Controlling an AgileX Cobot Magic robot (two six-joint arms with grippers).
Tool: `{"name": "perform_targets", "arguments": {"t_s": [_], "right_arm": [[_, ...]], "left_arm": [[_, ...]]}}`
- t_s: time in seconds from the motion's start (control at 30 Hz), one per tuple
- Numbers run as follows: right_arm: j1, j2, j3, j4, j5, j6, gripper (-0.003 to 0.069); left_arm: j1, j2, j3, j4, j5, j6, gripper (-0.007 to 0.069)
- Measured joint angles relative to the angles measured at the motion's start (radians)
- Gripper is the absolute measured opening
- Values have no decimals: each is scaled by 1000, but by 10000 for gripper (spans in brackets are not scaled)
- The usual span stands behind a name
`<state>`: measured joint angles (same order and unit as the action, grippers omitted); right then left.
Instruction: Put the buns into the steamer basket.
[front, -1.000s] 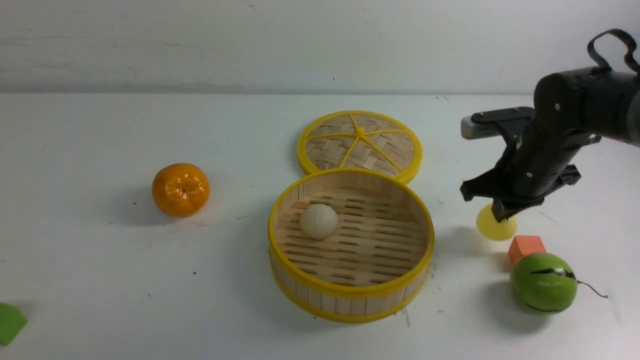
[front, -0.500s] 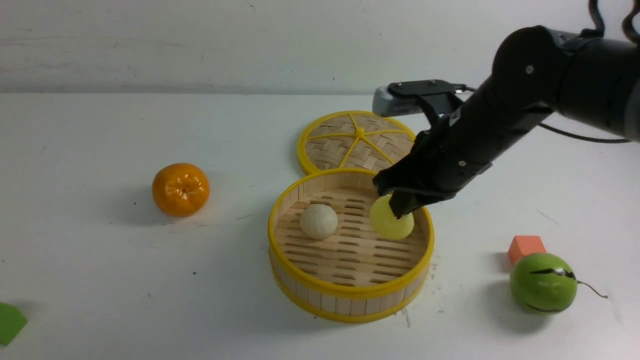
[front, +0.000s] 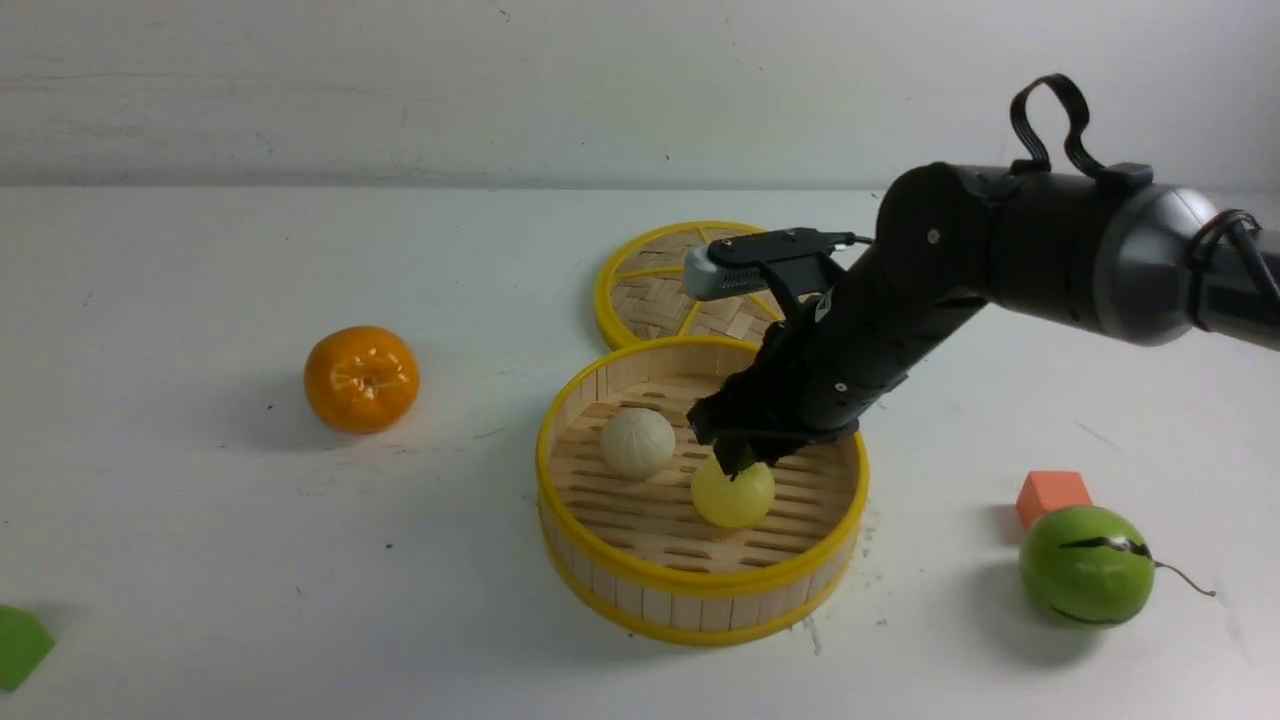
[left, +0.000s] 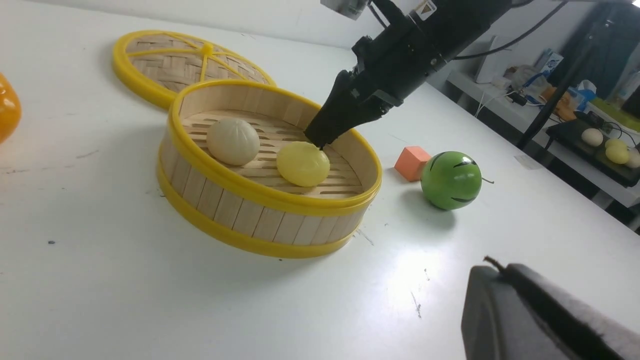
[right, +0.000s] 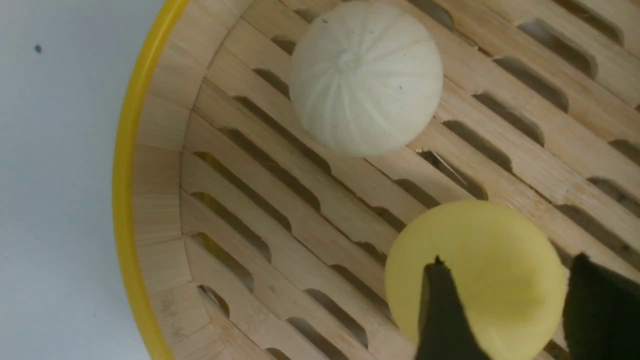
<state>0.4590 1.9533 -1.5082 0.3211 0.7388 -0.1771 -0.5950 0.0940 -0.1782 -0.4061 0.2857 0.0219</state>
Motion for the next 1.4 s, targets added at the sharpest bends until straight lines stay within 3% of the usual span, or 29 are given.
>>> {"name": "perform_targets", "arguments": {"t_s": [0.2, 0.37, 0.5, 0.57, 0.7, 0.87, 1.2, 1.4], "right_arm": [[0, -55, 0, -38, 33, 0, 559], [0, -199, 0, -69, 174, 37, 556], [0, -442, 37, -188, 389, 192, 384], [0, -498, 68, -207, 411, 221, 335], [0, -760, 230, -254, 446, 355, 133], [0, -992, 402, -265, 451, 442, 12], [0, -1238, 598, -294, 438, 458, -3], [0, -1287, 609, -294, 479, 458, -3]], "left_arm": [[0, 0, 0, -1, 0, 0, -13], [0, 0, 0, -1, 0, 0, -12], [0, 0, 0, -1, 0, 0, -9], [0, 0, 0, -1, 0, 0, -8], [0, 0, 0, -1, 0, 0, -6], [0, 0, 0, -1, 0, 0, 0], [0, 0, 0, -1, 0, 0, 9], [0, 0, 0, -1, 0, 0, 12]]}}
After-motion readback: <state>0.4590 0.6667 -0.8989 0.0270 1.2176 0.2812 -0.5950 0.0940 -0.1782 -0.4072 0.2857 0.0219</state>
